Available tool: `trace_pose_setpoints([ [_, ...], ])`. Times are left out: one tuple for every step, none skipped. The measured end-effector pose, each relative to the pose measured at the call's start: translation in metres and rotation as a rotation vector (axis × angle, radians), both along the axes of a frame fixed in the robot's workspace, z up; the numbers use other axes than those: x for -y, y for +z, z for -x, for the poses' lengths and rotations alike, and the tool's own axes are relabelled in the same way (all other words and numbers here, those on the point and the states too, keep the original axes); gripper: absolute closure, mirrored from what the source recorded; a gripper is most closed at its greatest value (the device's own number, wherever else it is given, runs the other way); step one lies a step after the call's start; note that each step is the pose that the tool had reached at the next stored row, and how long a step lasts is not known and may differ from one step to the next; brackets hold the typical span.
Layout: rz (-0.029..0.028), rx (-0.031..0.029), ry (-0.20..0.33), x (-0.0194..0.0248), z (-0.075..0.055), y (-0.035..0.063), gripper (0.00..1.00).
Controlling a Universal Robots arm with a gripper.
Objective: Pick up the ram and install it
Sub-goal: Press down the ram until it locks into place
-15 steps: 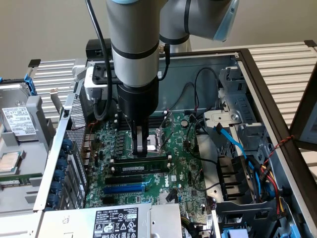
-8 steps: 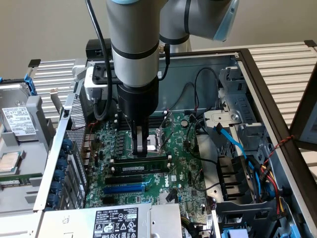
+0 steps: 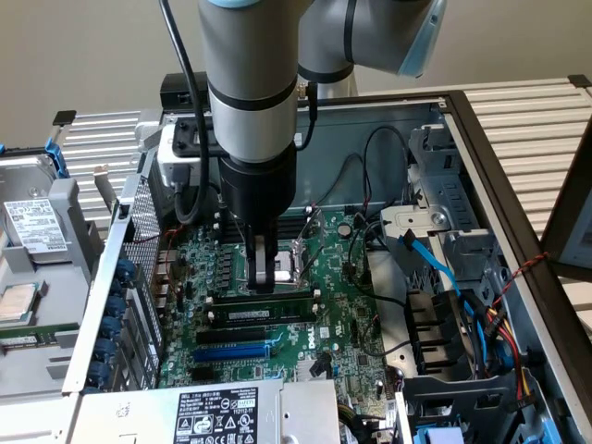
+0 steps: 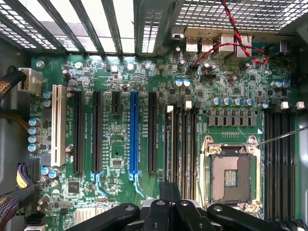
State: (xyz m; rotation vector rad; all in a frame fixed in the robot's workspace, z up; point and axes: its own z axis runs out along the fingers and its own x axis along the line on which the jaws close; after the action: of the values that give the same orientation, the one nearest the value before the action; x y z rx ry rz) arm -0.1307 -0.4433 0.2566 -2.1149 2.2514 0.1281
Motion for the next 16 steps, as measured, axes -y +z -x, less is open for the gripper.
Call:
trace_pose_setpoints([
  [0.0000,0.0000,-0.015,0.0000,0.0000,0.0000,0.89],
  [0.0001,0.0000,-0.030,0.0000,0.0001,0.0000,0.89],
  [0.0001,0.0000,-0.045,0.0000,0.0000,0.0000,0.89],
  [0.0000,0.0000,-0.061,0.0000,0.0000,0.0000,0.89],
  [0.0001,0.0000,-0.076,0.0000,0.0000,0.0000,0.89],
  [0.0001,0.0000,-0.093,0.0000,0.0001,0.0000,0.89],
  [0.0001,0.0000,-0.108,0.0000,0.0001,0.0000,0.89],
  [0.0001,0.0000,-0.124,0.0000,0.0001,0.0000,0.89],
  [0.0001,0.0000,-0.139,0.0000,0.0001,0.0000,0.89],
  [0.0001,-0.0001,-0.155,0.0000,0.0001,0.0000,0.89],
  [0.0001,0.0000,-0.171,0.0000,0.0001,0.0000,0.89],
  [0.0000,0.0000,-0.188,0.0000,0.0001,0.0000,0.89],
  [0.0001,0.0000,-0.203,0.0000,0.0001,0.0000,0.89],
  [0.0000,0.0000,-0.219,0.0000,0.0001,0.0000,0.89],
  [0.0000,0.0000,-0.235,0.0000,0.0001,0.0000,0.89],
  [0.0000,0.0000,-0.252,0.0000,0.0001,0.0000,0.89],
])
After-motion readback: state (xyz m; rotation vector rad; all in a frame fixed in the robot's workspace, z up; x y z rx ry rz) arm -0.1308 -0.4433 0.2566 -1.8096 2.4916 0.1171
